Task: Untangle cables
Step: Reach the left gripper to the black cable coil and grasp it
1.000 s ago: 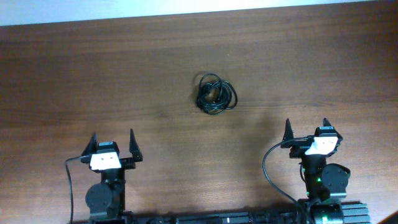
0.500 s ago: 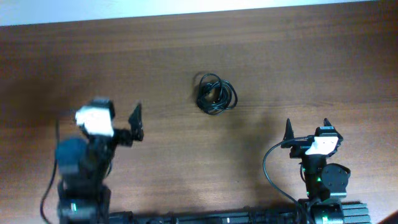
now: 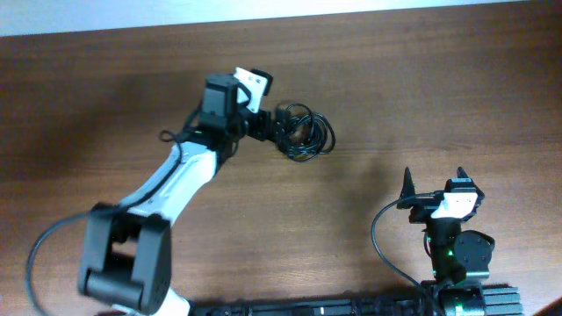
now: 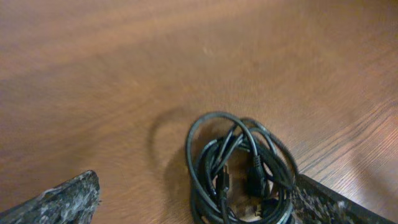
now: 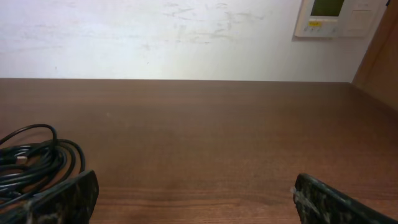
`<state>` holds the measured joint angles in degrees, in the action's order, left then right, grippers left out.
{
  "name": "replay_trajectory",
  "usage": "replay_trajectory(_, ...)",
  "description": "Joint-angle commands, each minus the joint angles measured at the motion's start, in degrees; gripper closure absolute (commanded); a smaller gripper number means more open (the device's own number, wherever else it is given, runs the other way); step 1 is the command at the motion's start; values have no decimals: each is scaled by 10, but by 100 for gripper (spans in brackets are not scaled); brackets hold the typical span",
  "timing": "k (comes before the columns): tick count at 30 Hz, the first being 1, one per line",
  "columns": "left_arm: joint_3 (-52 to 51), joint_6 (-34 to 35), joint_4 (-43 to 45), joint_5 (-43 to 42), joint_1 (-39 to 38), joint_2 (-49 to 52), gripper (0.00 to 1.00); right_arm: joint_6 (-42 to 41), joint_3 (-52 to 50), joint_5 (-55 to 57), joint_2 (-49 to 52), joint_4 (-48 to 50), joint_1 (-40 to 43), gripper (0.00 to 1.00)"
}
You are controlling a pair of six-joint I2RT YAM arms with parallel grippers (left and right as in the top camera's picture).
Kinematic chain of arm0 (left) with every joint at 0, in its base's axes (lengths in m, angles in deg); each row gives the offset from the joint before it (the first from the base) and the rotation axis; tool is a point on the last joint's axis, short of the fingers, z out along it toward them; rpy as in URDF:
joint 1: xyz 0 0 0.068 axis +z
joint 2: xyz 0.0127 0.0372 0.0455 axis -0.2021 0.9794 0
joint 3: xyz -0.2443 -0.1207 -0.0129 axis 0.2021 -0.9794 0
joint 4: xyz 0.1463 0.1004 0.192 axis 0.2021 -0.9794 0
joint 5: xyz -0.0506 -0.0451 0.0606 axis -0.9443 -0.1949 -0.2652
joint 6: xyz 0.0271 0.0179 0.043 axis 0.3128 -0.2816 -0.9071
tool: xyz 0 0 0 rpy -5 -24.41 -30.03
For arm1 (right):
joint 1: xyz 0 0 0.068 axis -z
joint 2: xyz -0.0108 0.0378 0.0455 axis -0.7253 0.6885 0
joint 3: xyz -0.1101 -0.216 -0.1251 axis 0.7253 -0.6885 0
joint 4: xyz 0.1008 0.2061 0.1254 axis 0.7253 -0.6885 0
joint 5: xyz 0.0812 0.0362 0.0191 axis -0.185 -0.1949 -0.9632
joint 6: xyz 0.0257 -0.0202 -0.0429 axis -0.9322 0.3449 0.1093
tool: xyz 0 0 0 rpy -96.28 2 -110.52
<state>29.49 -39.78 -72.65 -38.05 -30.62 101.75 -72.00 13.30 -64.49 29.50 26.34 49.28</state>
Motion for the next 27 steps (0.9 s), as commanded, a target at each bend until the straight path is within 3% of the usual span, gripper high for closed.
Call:
replay_trajectory(1, 6, 2, 29, 24, -45, 94, 3, 0, 1, 11, -3, -9, -5, 1)
replay_trajectory(3, 6, 7, 30, 81, -65, 127, 13, 0, 1, 11, -3, -9, -5, 1)
replay_trajectory(4, 6, 41, 30, 118, -75, 147, 25, 0, 1, 11, -3, -9, -5, 1)
replay_trajectory(5, 6, 63, 39, 122, -84, 167, 40, 0, 1, 11, -3, -9, -5, 1)
replay_trajectory(6, 6, 65, 43, 123, -87, 170, 62, 0, 1, 11, -3, -9, -5, 1)
replay_trajectory(7, 6, 65, 37, 123, -86, 165, 91, 0, 1, 11, -3, -9, -5, 1)
replay_trajectory(8, 7, 68, 21, 134, -83, 154, 100, 0, 1, 11, -3, -9, -5, 1)
replay_trajectory(12, 12, 125, -73, 183, -54, 37, 100, 0, 1, 11, -3, -9, -5, 1)
replay_trajectory(14, 12, 57, -113, 180, -41, -34, 100, 0, 1, 11, -3, -9, -5, 1)
replay_trajectory(15, 12, -9, -138, 172, -36, -66, 100, -21, 1, -22, -3, -7, -5, 2)
replay_trajectory(17, 12, -91, -164, 134, -33, -94, 100, -116, 1, -102, -3, -3, -5, 1)
replay_trajectory(18, 12, -121, -173, 115, -29, -103, 100, -249, 1, -179, -3, 2, -5, 1)
replay_trajectory(20, 12, -137, -177, 114, -26, -104, 100, -401, 1, -293, -2, 8, -5, 1)
replay_trajectory(24, 12, -169, -198, 27, -26, -105, 100, -444, 1, -328, -2, 28, -5, 1)
replay_trajectory(27, 12, -132, -197, 0, -26, -105, 100, -445, 1, -344, 2, 30, -5, 4)
